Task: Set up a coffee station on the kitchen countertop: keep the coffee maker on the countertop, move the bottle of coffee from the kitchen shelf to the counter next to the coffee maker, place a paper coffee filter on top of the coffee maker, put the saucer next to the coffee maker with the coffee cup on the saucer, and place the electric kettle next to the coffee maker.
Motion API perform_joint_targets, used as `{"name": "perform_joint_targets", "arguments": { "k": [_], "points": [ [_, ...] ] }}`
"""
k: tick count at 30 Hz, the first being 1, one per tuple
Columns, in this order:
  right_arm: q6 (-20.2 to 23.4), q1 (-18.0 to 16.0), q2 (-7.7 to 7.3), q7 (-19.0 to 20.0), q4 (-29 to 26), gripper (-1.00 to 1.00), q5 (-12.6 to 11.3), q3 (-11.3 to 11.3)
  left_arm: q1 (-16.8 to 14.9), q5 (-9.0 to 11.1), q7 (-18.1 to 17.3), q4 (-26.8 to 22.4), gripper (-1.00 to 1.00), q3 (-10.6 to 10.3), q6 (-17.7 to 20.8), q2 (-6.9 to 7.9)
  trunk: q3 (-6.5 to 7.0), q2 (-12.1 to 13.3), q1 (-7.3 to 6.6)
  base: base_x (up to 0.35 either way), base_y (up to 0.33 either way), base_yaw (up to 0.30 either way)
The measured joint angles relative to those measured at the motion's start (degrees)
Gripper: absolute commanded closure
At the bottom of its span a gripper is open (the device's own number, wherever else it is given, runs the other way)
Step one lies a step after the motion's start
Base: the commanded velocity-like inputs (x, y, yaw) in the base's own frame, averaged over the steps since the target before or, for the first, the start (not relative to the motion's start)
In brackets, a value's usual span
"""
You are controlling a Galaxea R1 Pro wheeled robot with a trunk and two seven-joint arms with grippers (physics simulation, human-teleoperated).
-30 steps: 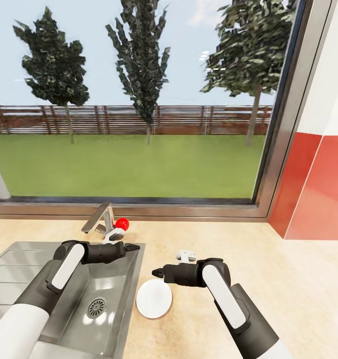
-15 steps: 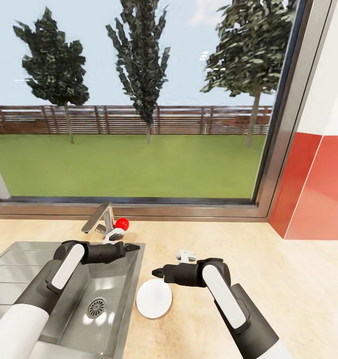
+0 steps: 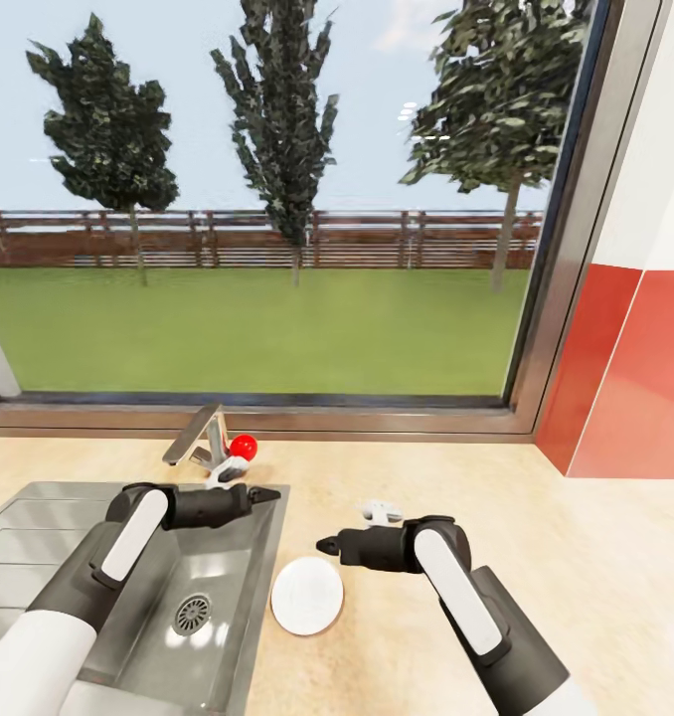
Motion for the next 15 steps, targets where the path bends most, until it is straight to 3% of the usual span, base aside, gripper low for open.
{"name": "perform_joint_targets", "arguments": {
  "k": [10, 15],
  "points": [
    [0.07, 0.01, -2.34, -0.07, -0.04, -1.0, 0.07, -0.01, 2.82, -0.4, -2.2, 1.43, -1.0, 0.15, -0.4, 0.29, 0.0, 0.0, 0.0, 0.0, 0.0, -0.006],
    [-0.01, 0.02, -2.44, 0.0, -0.19, -1.0, -0.07, -0.11, 2.47, -0.04, -2.34, 1.58, -1.0, 0.19, -0.41, 0.3, 0.0, 0.0, 0.0, 0.0, 0.0, -0.211]
  ]
}}
